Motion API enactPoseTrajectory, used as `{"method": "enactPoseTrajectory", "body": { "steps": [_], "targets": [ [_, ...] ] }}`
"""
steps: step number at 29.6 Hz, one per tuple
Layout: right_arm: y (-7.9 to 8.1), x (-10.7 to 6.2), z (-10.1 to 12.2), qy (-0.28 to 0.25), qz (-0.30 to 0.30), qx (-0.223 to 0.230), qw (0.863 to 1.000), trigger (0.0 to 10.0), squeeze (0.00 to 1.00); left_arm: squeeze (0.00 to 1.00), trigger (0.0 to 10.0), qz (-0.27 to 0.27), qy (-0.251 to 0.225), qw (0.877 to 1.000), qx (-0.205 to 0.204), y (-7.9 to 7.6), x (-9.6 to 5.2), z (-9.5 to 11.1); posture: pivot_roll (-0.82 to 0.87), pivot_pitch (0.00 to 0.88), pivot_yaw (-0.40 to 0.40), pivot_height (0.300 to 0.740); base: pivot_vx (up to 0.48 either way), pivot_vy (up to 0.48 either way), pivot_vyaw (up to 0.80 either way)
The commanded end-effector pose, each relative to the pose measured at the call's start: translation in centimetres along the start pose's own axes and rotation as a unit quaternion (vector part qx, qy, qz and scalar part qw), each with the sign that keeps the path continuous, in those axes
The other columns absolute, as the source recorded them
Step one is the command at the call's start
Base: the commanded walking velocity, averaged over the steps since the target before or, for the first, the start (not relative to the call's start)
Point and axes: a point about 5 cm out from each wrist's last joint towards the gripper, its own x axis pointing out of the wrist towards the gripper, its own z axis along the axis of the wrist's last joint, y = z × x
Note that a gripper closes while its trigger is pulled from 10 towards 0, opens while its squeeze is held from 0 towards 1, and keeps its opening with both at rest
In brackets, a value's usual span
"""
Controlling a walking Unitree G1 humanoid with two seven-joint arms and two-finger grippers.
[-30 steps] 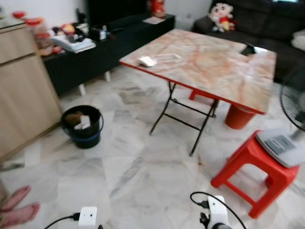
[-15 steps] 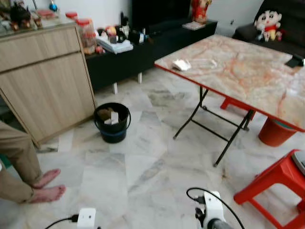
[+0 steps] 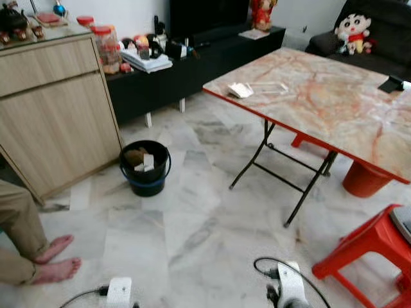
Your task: Picking trash to rubbish bin
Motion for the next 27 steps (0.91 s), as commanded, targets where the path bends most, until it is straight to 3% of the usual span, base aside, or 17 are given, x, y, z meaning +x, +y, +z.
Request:
{"method": "enactPoseTrajectory", "body": {
  "steps": [1,6,12,20,27],
  "targets": [
    [0.4,0.17,0.94,-0.014,0.004,0.001,1.0,10.0,0.0,0.0,10.0,0.006,0.013,1.0,0.002,0.41,-0.11,-0.58,0.03,0.0,-0.074,0.74,0.36,0.0,0.49],
    [0.33,0.14,0.81,-0.016,-0.001,0.024,1.0,10.0,0.0,0.0,10.0,0.007,0.015,1.0,0.002,0.35,-0.12,-0.63,0.03,0.0,-0.074,0.74,0.456,0.0,0.1],
    [0.56,0.17,0.82,-0.013,0.003,0.01,1.0,10.0,0.0,0.0,10.0,0.009,0.017,1.0,0.001,0.46,-0.17,-0.81,0.04,0.0,-0.073,0.74,0.48,0.0,0.0],
    [0.94,0.25,1.23,-0.02,0.008,0.01,1.0,10.0,0.0,0.0,10.0,0.015,0.018,1.0,-0.003,0.86,-0.17,-0.81,0.05,0.0,-0.075,0.74,0.48,0.0,0.72],
    [0.65,0.22,1.12,-0.02,0.002,0.028,0.999,10.0,0.0,0.0,10.0,0.015,0.017,1.0,-0.003,0.89,-0.15,-0.74,0.04,0.0,-0.075,0.74,0.48,0.0,0.0]
  ]
}}
